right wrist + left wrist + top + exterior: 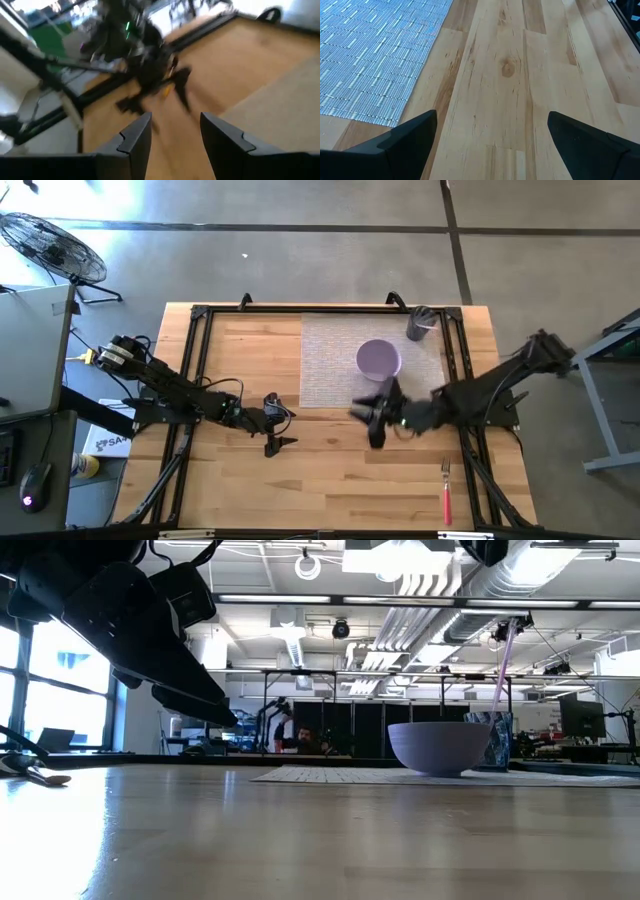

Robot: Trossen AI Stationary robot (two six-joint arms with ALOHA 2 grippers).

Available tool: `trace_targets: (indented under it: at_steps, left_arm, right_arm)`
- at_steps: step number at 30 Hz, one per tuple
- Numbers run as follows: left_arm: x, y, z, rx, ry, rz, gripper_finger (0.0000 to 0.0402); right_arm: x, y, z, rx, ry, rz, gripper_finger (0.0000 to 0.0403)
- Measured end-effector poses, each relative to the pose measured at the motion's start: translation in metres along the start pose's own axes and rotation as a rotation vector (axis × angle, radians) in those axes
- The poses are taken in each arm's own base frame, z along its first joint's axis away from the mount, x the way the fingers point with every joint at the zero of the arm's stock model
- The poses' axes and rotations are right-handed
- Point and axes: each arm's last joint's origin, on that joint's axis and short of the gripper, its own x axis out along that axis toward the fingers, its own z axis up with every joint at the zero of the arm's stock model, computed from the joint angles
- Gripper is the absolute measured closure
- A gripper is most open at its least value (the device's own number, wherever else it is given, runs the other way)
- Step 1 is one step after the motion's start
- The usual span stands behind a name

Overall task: Pick & Place Utensil
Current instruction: Put the pink fork into the purple bowl

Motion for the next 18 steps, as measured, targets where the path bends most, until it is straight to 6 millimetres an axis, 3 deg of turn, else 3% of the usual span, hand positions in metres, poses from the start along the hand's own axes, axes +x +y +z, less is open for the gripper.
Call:
trace_targets:
  at_steps: [7, 18]
  left_arm:
    - [0.0, 0.0, 0.0, 0.0, 0.0, 0.0, 0.0025]
    - [0.0, 0.0, 0.0, 0.0, 0.0, 0.0, 0.0025]
  right_arm:
    - [0.001, 0.034, -0.04, 0.24, 0.317, -0.145, 0.0242]
    - [-0.005, 0.044, -0.107, 0.622, 0.965, -0.523, 0.0242]
